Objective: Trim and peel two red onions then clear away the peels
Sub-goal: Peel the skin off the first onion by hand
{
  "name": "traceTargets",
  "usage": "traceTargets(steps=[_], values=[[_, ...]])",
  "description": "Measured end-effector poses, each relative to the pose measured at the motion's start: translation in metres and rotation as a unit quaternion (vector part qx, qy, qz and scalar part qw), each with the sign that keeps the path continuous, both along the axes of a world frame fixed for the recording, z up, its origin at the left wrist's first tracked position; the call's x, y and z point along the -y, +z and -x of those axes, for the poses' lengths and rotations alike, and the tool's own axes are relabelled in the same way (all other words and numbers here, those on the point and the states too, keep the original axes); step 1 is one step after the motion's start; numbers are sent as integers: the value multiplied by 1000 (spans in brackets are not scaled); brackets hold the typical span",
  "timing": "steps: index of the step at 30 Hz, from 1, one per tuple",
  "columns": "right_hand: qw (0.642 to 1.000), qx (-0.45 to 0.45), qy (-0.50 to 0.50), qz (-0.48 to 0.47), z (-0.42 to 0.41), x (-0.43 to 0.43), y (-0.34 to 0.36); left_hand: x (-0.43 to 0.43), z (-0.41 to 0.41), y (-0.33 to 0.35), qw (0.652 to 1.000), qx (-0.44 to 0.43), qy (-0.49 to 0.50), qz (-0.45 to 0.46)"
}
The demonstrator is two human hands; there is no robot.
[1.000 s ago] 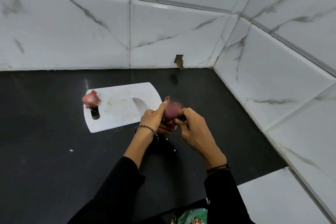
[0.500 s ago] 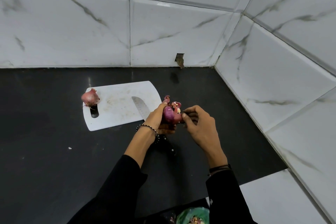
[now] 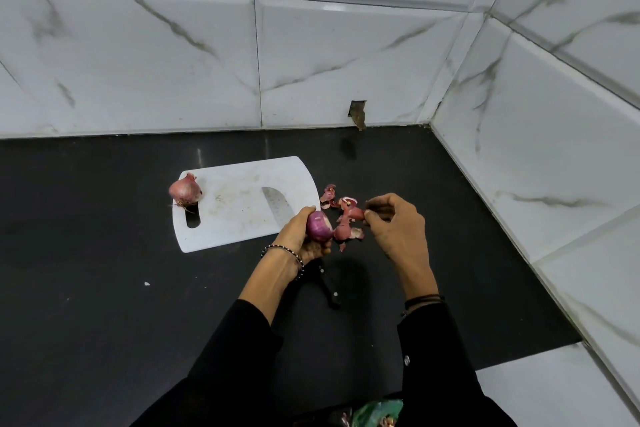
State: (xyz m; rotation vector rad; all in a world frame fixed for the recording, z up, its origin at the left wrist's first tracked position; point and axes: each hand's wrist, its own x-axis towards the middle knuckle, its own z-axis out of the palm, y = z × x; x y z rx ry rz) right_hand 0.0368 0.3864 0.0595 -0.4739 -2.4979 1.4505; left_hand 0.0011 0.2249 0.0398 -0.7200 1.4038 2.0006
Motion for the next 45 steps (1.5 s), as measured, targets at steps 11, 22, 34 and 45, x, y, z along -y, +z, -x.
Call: traceTargets(steps=[11,22,34,45], values=[[1000,0,25,-7,9,-8,-11,-9,0,-3,984,28,48,-168],[967,19,248,60,8,-20,-2,-30,5,3,978,8,100,-185],[969,21,225,97,12,-38,-9,-33,9,-4,993,12,88,-79],[993,-8,107,48,15,-30,-16,-26,10,-2,993,11,81,-80]])
